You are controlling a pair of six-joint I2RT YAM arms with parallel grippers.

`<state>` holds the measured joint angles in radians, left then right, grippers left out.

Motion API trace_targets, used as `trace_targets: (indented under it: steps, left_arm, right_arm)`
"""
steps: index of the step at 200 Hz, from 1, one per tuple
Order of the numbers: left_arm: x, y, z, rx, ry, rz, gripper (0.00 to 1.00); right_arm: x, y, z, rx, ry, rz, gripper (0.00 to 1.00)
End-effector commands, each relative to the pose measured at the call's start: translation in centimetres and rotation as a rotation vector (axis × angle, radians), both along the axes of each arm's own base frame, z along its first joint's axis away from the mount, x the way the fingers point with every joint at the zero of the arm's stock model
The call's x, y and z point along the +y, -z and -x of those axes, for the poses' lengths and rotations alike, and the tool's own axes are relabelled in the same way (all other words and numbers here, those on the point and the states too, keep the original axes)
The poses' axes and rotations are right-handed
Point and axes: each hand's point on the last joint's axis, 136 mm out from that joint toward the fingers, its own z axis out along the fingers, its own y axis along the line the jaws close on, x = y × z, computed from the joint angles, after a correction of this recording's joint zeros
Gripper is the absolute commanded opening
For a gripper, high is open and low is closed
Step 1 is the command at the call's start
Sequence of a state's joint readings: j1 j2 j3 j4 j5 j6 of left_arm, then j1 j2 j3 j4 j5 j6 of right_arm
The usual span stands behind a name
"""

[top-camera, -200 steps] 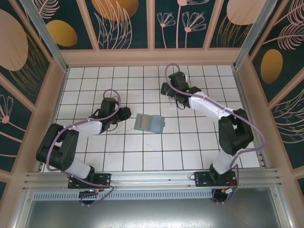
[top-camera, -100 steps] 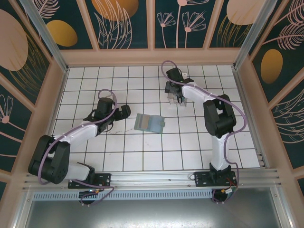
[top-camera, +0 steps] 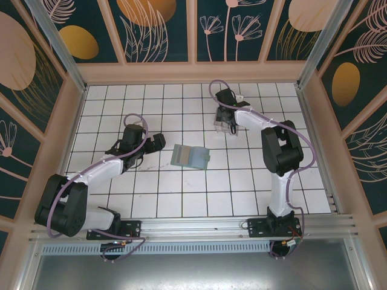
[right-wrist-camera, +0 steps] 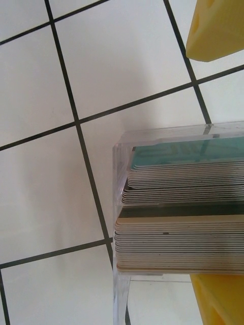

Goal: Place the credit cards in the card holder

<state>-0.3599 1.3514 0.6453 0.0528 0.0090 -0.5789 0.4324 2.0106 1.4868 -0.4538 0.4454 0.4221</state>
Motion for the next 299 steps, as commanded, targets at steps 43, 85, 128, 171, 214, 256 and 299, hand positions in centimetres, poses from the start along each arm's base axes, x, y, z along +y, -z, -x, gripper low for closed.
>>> trace_targets:
  steps: [43,85,128,171,214,256,299]
  left_arm:
    - [0.0,0.6,0.2,0.011,-0.001,0.006,0.99]
    - [-0.5,1.0,0.0,0.019,0.006,0.037,0.99]
    - [-0.7,1.0,-0.1,0.023,0.010,0.036,0.99]
    - [-1.0,1.1,0.0,0.019,0.017,0.060,0.99]
    - [-1.2,1.4,0.0,0.030,0.025,0.066,0.99]
    - [-1.4,0.7,-0.1,-0.003,0.023,0.101,0.99]
    - [-1.7,1.0,-0.1,0.015,0.030,0.105,0.99]
  right_arm:
    - [-1.6,-4.2,0.2,-0.066,-0.009,0.047,0.97]
    - [-1.6,-3.9,0.4,-0.057,-0.018,0.054,0.92]
    - [-1.2,-3.9,0.4,-0.049,-0.036,0.039,0.78]
    - [-0.6,-3.9,0.3,-0.044,-0.065,0.011,0.46]
    - [0.0,-3.8,0.4,-0.027,-0.098,-0.006,0.18]
    - [0.3,-4.2,0.8,-0.025,-0.115,-0.022,0.02]
    - [0.9,-5.1,1.0,-0.039,-0.135,-0.061,0.00]
